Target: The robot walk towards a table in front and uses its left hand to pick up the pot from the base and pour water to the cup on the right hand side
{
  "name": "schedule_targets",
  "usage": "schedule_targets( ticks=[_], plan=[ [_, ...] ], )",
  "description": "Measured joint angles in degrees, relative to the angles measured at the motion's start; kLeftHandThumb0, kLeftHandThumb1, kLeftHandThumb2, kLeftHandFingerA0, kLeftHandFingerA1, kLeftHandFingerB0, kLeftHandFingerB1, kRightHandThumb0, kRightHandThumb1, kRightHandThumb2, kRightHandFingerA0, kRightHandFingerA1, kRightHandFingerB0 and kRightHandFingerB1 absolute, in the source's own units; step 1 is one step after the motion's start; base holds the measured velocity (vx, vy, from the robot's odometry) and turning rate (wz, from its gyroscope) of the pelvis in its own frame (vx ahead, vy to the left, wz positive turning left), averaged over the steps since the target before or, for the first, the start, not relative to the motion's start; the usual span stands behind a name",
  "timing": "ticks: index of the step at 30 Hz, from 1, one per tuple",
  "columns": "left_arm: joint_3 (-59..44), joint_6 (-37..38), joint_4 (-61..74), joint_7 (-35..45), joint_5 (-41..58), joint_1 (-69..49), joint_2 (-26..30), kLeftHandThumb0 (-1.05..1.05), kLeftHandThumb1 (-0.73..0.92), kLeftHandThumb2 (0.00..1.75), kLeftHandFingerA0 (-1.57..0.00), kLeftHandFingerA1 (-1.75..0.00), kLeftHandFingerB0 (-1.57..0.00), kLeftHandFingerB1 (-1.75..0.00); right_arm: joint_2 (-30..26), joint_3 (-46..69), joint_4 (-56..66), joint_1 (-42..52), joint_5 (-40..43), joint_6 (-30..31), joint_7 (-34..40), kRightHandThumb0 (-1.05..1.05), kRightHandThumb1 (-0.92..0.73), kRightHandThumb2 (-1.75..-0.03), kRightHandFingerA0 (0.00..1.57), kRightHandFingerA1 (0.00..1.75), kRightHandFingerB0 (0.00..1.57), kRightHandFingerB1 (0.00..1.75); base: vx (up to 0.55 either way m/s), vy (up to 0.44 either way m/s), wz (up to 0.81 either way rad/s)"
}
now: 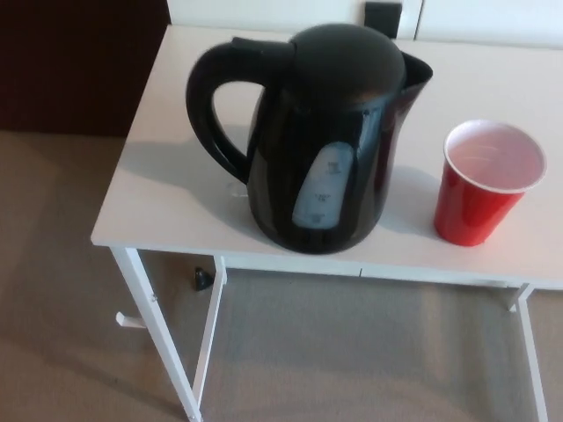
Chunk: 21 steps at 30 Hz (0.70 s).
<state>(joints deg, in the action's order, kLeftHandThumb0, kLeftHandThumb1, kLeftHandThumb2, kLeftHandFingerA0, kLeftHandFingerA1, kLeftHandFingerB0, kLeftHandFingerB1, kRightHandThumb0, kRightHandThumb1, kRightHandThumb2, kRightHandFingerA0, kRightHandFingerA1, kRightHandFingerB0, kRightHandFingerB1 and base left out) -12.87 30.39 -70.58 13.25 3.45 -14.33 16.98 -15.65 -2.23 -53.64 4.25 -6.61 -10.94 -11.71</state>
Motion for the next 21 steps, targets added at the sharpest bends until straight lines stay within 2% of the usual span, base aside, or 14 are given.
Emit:
schedule_targets(
  ticks=[6,7,9,10,15,21],
  plan=[
    [-0.07,0.03,0.03,0.02,-0.02,-0.35,0.4,-0.28,0.58,0.57,-0.61,-0.42,-0.42,-0.36,0.05,-0.93,0.08,-0.03,-0.29,0.13,-0.07,-0.32,-0.64,-0.59,0.62,0.5,0.43,0.42,0.01,-0.066,0.08],
    [-0.1,0.02,0.03,0.01,-0.01,-0.33,0.4,-0.36,0.48,0.7,-0.56,-0.51,-0.38,-0.45,0.05,-0.97,0.14,-0.03,-0.3,0.18,-0.07,-0.31,-0.64,-0.58,0.63,0.51,0.44,0.42,0.04,-0.15,0.19],
    [-0.1,0.04,0.03,-0.13,-0.03,-0.29,0.46,-0.36,0.48,0.7,-0.56,-0.51,-0.38,-0.45,0.08,-1.07,0.22,-0.04,-0.31,0.25,-0.05,-0.31,-0.64,-0.58,0.63,0.51,0.44,0.42,-0.05,-0.214,0.16],
    [-0.12,0.03,0.03,-0.27,-0.03,-0.2,0.43,-0.28,0.57,0.57,-0.61,-0.43,-0.41,-0.36,0.09,-1.14,0.1,-0.1,-0.34,0.41,-0.01,-0.3,-0.64,-0.59,0.63,0.5,0.44,0.42,0.1,-0.285,-0.17],
    [-0.21,0.15,0.06,-0.13,-0.03,-0.08,-0.86,-0.28,0.57,0.57,-0.61,-0.42,-0.41,-0.36,-0.67,-0.67,0.49,-0.43,-0.25,0.66,0.14,-0.3,-0.64,-0.58,0.63,0.5,0.44,0.43,0.1,-0.275,0.11],
    [-0.73,0.17,0.03,0.03,0.0,-0.14,-0.85,-0.28,0.57,0.57,-0.6,-0.43,-0.41,-0.36,-0.45,-0.9,0.62,-0.4,-0.28,0.77,0.1,-0.3,-0.64,-0.59,0.65,0.51,0.44,0.42,0.02,-0.049,-0.02]
  ],
)
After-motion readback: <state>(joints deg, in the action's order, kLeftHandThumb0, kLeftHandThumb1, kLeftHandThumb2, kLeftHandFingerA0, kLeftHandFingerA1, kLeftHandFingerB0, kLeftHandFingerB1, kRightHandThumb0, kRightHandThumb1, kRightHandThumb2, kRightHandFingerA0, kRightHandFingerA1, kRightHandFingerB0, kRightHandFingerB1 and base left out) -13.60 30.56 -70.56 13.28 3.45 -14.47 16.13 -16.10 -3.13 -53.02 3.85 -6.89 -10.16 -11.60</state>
